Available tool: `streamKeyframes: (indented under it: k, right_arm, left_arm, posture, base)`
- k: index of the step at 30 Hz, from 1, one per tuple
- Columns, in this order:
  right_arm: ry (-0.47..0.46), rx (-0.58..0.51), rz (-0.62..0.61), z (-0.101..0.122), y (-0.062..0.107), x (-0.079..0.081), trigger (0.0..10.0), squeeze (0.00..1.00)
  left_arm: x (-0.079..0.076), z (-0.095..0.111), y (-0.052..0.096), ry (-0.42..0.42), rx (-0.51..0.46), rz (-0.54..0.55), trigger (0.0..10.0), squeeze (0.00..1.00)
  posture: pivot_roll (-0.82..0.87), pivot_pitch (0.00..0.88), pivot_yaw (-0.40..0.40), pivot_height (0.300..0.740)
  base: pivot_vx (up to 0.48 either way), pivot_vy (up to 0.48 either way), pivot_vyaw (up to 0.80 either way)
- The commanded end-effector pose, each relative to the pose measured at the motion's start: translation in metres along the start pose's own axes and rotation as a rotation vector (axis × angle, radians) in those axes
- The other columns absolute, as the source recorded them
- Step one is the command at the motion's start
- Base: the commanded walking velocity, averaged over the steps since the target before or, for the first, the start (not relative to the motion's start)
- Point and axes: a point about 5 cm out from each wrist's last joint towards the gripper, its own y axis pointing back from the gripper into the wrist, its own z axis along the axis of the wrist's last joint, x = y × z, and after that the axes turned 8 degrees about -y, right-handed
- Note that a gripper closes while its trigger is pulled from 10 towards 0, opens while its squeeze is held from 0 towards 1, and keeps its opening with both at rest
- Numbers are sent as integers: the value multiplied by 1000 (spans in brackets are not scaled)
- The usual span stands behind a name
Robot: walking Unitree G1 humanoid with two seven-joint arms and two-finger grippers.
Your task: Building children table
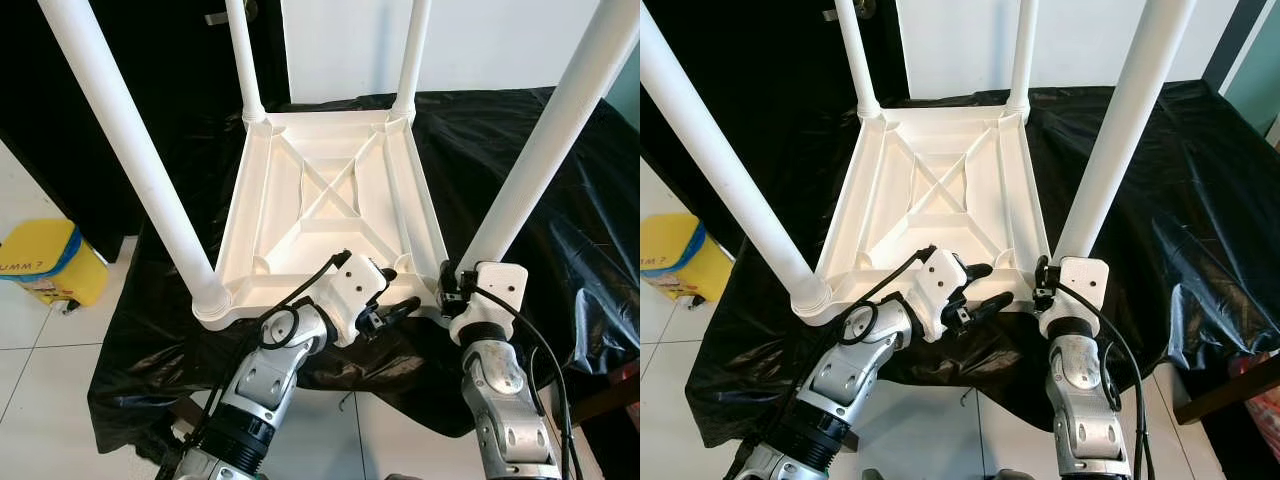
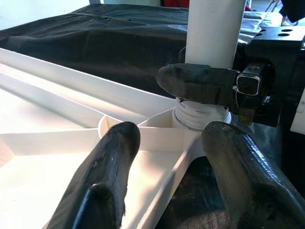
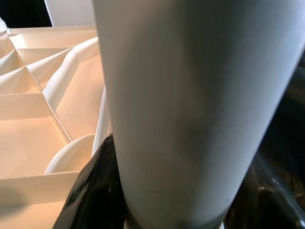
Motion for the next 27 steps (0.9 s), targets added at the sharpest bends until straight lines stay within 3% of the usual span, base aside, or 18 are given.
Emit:
streamKeyframes:
  k: [1,7,8,16,20,22,23,25,26,27]
  right_arm:
    - [-24,78,-31,-16,6,-2,10000,0]
    - [-9,62,-50,-14,6,1,10000,0]
    - [-16,43,-35,-11,6,2,10000,1000]
    - [-16,-41,57,3,3,-4,10000,1000]
    - [-16,-52,136,9,0,-14,10000,1000]
    - [15,-31,268,15,-6,-28,10000,1000]
    - [38,-16,337,18,-10,-33,10000,604]
    - [53,-5,381,20,-12,-37,10000,604]
    - [67,7,427,21,-13,-37,10000,0]
    - [74,14,451,21,-14,-37,10000,0]
  left_arm:
    - [0,-2,0,-10,15,55,10000,0]
    - [3,-1,1,-17,14,56,10000,0]
    - [3,-1,1,-20,15,55,10000,0]
    - [4,-1,1,-24,16,53,10000,0]
    - [4,-1,1,-26,15,52,10000,0]
    - [3,-2,3,-26,20,38,10000,0]
    - [2,-3,5,-30,25,16,10000,0]
    - [2,-4,6,-33,28,0,10000,0]
    - [1,-5,8,-29,30,-19,10000,0]
    - [1,-5,9,-26,30,-29,10000,0]
  posture:
    - [-252,71,7,740]
    - [-252,69,14,740]
    - [-252,68,17,740]
    - [-251,69,19,740]
    - [-252,71,19,740]
    - [-256,76,21,740]
    - [-253,77,21,740]
    - [-253,77,21,740]
    - [-252,77,21,740]
    - [-252,79,25,740]
  base:
    - [0,0,0]
    - [0,0,0]
    - [0,0,0]
    - [0,0,0]
    - [0,0,0]
    - [0,0,0]
    - [0,0,0]
    - [0,0,0]
    - [0,0,0]
    - [0,0,0]
